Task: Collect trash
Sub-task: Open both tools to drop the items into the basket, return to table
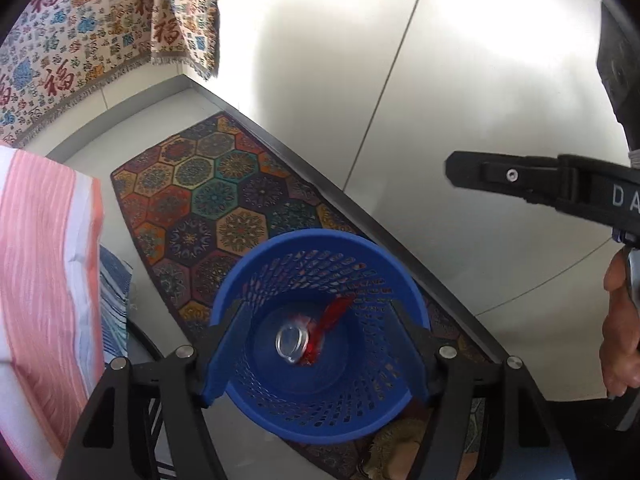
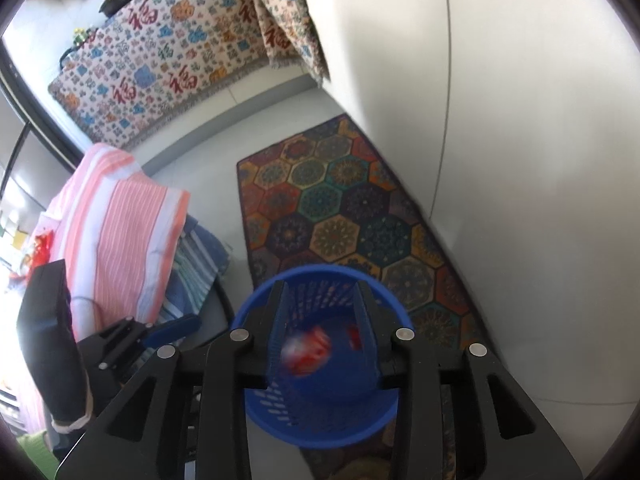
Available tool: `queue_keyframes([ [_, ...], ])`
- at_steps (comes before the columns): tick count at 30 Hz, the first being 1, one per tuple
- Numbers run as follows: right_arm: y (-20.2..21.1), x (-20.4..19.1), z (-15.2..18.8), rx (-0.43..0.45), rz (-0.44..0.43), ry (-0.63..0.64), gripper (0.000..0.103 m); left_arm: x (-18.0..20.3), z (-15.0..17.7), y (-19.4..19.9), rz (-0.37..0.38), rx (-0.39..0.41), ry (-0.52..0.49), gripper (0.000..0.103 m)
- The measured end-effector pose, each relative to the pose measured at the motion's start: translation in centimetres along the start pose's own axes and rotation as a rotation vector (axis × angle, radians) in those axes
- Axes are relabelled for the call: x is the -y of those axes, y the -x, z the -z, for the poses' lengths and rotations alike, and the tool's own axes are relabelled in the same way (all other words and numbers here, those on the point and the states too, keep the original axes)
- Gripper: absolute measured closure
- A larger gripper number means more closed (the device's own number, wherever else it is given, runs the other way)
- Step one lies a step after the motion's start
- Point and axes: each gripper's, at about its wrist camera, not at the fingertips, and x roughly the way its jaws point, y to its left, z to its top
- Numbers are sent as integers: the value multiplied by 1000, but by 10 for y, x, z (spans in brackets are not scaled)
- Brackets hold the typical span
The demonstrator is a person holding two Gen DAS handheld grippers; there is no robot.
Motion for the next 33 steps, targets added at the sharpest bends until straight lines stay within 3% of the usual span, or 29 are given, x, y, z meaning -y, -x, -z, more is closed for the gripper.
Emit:
queue_keyframes([
  [2, 12, -3, -3, 46, 7, 17, 61, -2, 1, 14, 3, 44, 14, 33],
  [7, 49, -20, -8, 209, 1, 48, 39, 0, 16, 77, 5, 228, 7, 33],
  [13, 80, -59, -4, 347, -29, 103, 34, -9, 38, 147, -53, 248, 13, 33],
  [24, 74, -203, 44, 359, -180, 374, 27, -78, 101, 242, -371, 277, 122, 33],
  [33, 46, -298, 108, 239, -242, 551, 23, -152, 152, 271, -446, 254, 239, 32],
])
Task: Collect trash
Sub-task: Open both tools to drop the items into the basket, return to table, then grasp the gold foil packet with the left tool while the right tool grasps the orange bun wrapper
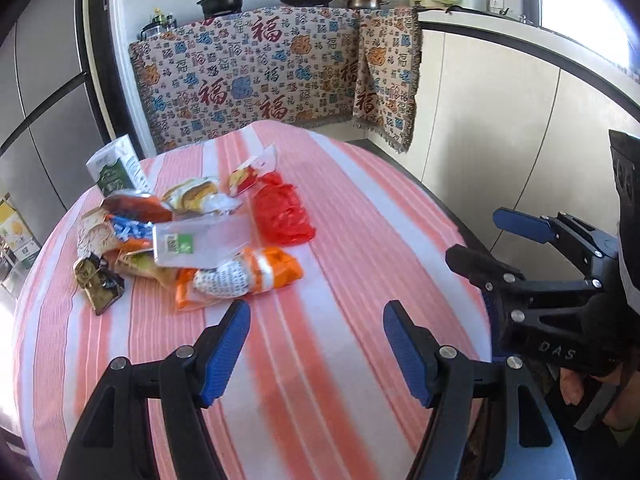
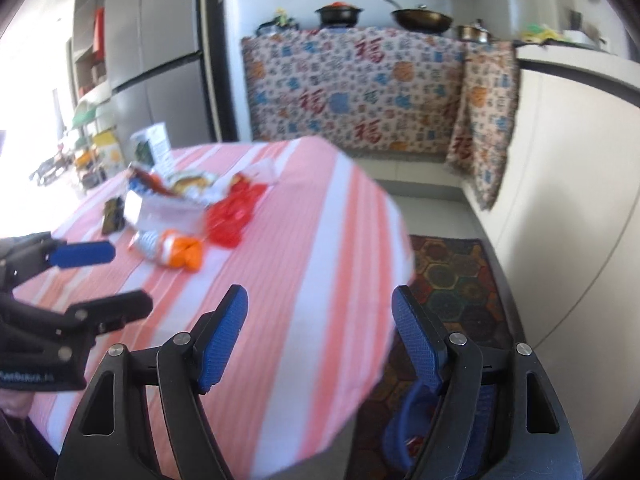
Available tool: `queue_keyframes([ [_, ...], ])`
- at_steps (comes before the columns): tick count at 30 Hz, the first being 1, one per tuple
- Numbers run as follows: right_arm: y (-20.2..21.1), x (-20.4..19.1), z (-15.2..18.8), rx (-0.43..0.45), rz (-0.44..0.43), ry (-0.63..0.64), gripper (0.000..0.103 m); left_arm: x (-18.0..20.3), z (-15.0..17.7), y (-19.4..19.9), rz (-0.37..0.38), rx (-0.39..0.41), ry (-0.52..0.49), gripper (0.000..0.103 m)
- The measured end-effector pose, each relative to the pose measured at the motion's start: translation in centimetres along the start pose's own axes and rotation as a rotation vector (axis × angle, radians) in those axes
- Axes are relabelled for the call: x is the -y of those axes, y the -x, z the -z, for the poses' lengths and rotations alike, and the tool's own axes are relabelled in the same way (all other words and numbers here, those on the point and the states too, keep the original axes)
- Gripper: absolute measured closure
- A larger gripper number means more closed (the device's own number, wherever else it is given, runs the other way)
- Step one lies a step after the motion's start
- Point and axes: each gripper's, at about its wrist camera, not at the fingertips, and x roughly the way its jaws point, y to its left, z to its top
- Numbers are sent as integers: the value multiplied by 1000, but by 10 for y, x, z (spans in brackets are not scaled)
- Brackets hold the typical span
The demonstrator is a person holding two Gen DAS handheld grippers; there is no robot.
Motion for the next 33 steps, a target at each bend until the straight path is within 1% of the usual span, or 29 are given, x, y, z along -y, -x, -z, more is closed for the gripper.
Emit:
queue_keyframes([
  [1, -5, -10, 2, -22, -21, 6, 21, -11, 6, -3, -5, -11, 8, 32],
  [3, -11, -27, 8, -59, -47, 16, 12, -36, 18, -11, -21, -45, 27, 32],
  [6, -24, -60, 14, -113, -70, 65, 11, -73, 36, -17, -52, -83, 65, 32],
  [10, -44, -97, 13, -167, -63, 137, 11, -115, 49, -21, -100, -110, 99, 32],
  [12, -53, -107, 10, -190, -63, 147, 11, -133, 53, -21, -92, -109, 132, 21],
  [14, -65, -117, 6, -219, -67, 142, 11, -148, 53, -21, -106, -104, 149, 21],
  [16, -77, -121, 4, -253, -71, 125, 10, -156, 51, -23, -103, -103, 150, 17],
  [17, -82, -121, 3, -258, -71, 101, 3, -159, 51, -24, -98, -105, 151, 14],
  [18, -86, -121, 2, -265, -64, 91, 0, -160, 51, -25, -97, -107, 149, 13],
  [20, -91, -122, -2, -272, -51, 84, 0, -162, 51, -26, -105, -114, 146, 10],
  [22, -95, -123, -5, -274, -44, 79, 0, -162, 51, -27, -131, -126, 156, 2],
  [23, -95, -123, -5, -269, -42, 76, 0, -164, 50, -27, -137, -135, 173, 0],
  [28, -93, -121, -4, -257, -36, 71, 0, -165, 51, -24, -128, -135, 173, 0],
  [31, -91, -120, -4, -254, -33, 65, 0, -178, 51, -22, -150, -124, 240, 0],
  [33, -91, -119, -4, -253, -33, 65, 0, -192, 45, -24, -135, -106, 296, 0],
])
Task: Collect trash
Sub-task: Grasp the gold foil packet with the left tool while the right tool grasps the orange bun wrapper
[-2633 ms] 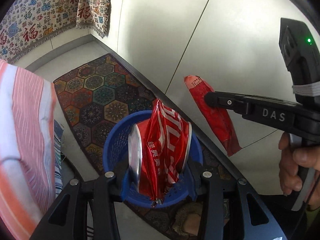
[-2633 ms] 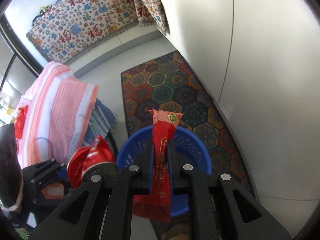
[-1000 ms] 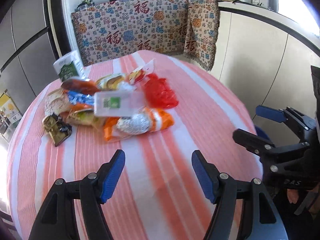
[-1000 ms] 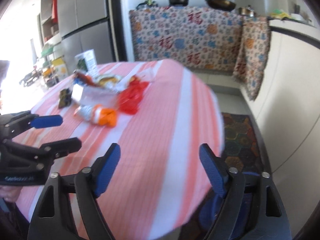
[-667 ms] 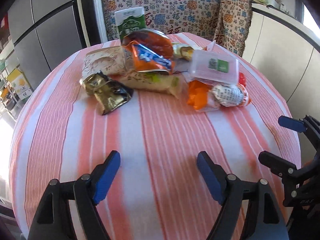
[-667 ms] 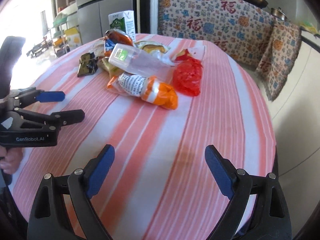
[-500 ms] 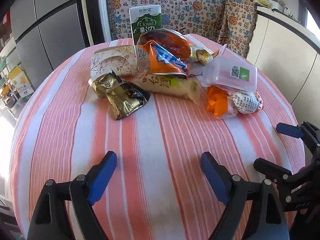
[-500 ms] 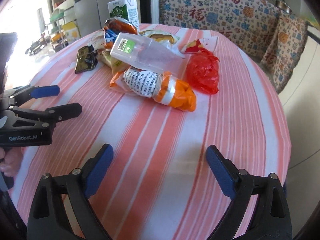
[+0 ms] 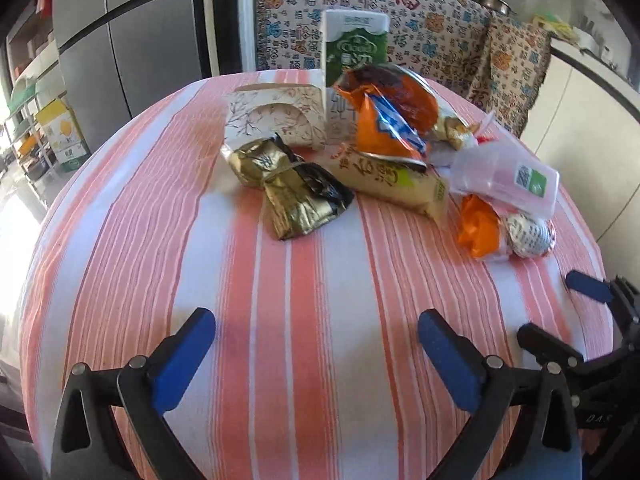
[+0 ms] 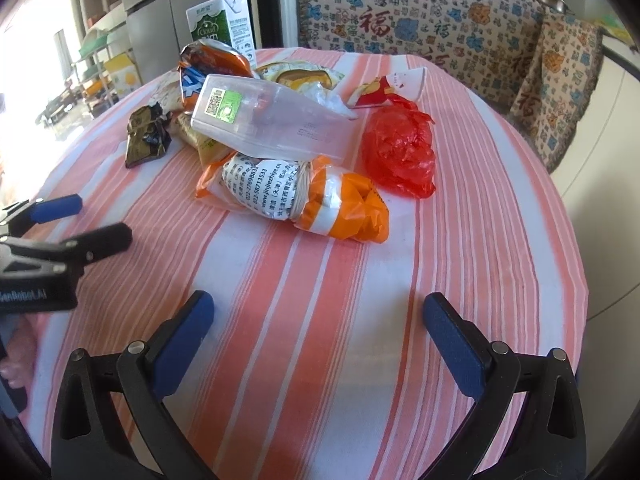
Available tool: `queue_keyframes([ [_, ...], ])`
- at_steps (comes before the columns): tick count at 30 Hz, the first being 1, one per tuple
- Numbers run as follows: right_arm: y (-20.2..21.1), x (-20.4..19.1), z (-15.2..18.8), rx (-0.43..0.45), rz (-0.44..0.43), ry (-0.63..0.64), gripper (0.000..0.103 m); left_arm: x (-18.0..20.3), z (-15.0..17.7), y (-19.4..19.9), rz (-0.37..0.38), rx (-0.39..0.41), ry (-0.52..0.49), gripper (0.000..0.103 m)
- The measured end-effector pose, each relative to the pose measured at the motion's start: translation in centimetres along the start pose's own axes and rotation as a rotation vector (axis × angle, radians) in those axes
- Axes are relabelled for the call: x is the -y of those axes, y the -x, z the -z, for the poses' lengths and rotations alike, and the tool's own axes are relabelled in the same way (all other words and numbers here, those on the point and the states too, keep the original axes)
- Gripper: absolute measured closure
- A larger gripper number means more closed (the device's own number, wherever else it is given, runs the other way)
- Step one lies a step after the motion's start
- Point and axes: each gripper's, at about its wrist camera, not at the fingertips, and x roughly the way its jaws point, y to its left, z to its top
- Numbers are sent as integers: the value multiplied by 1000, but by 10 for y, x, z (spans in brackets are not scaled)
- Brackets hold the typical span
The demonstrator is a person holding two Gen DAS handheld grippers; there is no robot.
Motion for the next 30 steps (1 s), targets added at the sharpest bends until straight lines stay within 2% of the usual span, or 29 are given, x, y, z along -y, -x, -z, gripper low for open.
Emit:
queue_keyframes([
  [6, 0, 0, 1, 2, -1, 1, 0, -12, -40, -25, 14, 9, 44, 0],
  [11, 0, 0, 1, 4, -4, 2, 0, -10, -60, -40, -30, 15, 24, 1],
  [13, 0, 0, 1, 5, -3, 0, 0, -13, -59, -43, -41, 9, 9, 18],
  [15, 0, 1, 0, 6, -2, -2, 0, -14, -54, -37, -53, 30, -35, 47],
  [16, 0, 1, 1, 7, 0, -4, 0, -17, -51, -32, -37, 32, -49, 55],
  [17, 0, 1, 0, 7, 0, -5, 0, -23, -47, -27, -14, 28, -58, 58],
  [19, 0, 1, 0, 8, 1, -6, 0, -33, -37, -16, 30, 18, -83, 60],
  [22, 0, 1, 1, 8, 1, -7, 0, -43, -15, 3, 184, -30, -154, 60],
  [25, 0, 1, 1, 8, 0, -8, 0, -42, 4, 18, 266, -48, -214, 57],
  [27, 0, 1, 1, 9, 1, -8, 0, -35, 11, 21, 254, -39, -241, 48],
  [30, 0, 1, 1, 9, 0, -10, 0, -25, 13, 20, 190, -16, -264, 48],
])
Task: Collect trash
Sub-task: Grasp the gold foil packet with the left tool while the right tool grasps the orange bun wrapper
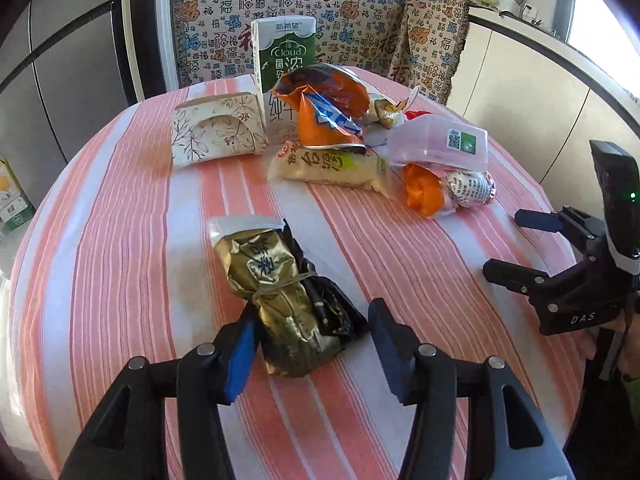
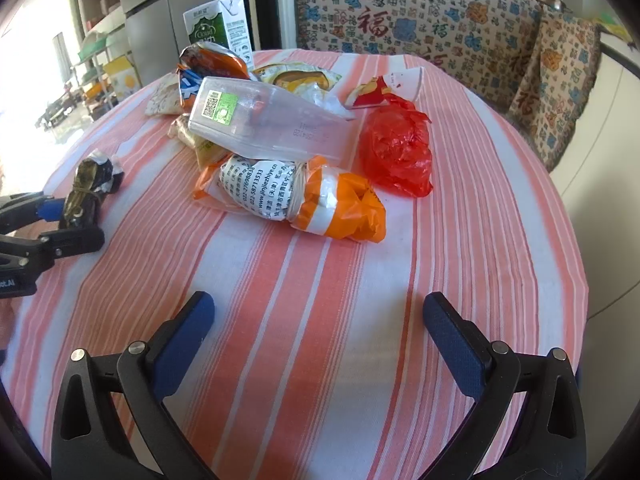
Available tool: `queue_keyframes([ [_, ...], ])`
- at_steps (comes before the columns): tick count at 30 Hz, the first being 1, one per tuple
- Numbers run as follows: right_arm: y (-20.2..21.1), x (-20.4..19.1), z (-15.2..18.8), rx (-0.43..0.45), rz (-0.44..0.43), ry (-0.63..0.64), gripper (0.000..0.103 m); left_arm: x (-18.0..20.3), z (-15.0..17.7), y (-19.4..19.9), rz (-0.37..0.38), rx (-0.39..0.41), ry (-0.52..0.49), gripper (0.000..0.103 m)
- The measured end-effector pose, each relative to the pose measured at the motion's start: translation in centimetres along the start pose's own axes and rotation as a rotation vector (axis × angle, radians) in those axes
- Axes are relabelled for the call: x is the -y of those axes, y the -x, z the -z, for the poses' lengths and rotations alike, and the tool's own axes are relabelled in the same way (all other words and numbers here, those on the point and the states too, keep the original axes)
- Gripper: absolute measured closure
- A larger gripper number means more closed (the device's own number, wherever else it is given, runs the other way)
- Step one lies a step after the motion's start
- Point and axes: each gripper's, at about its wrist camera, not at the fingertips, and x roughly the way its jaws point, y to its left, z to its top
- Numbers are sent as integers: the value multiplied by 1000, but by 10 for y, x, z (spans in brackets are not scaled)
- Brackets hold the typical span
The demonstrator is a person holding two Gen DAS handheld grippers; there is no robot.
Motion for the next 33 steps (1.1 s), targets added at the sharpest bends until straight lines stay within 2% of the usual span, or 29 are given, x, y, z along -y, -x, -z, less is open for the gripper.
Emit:
queue_keyframes([
  [4, 0, 2, -1, -10, -24, 12, 0, 6, 0, -4, -68, 11, -19, 45],
  [8, 7, 14, -9, 27, -79, 22, 1, -3, 4, -2, -46, 29, 15, 44],
  [13, 0, 24, -40, 57, -122, 55, 1, 0, 3, -2, -62, 26, 3, 44],
  [14, -5, 24, -44, 40, -151, 63, 1, -1, 3, -2, -61, 27, 4, 44],
  [17, -15, 14, -47, -31, -300, 94, 28, -1, 1, -3, -54, 27, 10, 44],
  [21, 7, -15, -27, -105, -526, 184, 29, -1, 0, -4, -53, 28, 13, 44],
  [22, 14, -21, -21, -115, -546, 210, 29, -1, 0, -4, -52, 28, 12, 44],
  [24, 26, -30, -11, -116, -531, 256, 29, -1, 1, -4, -51, 29, 13, 44],
  [28, 30, -31, -13, -80, -401, 272, 27, -4, 1, -2, -39, 36, 31, 44],
  [31, 19, -36, -22, -79, -394, 268, 27, -12, 2, 1, -30, 41, 70, 45],
  [33, 10, -53, -31, -68, -369, 313, 27, -15, 5, 5, -15, 44, 86, 45],
])
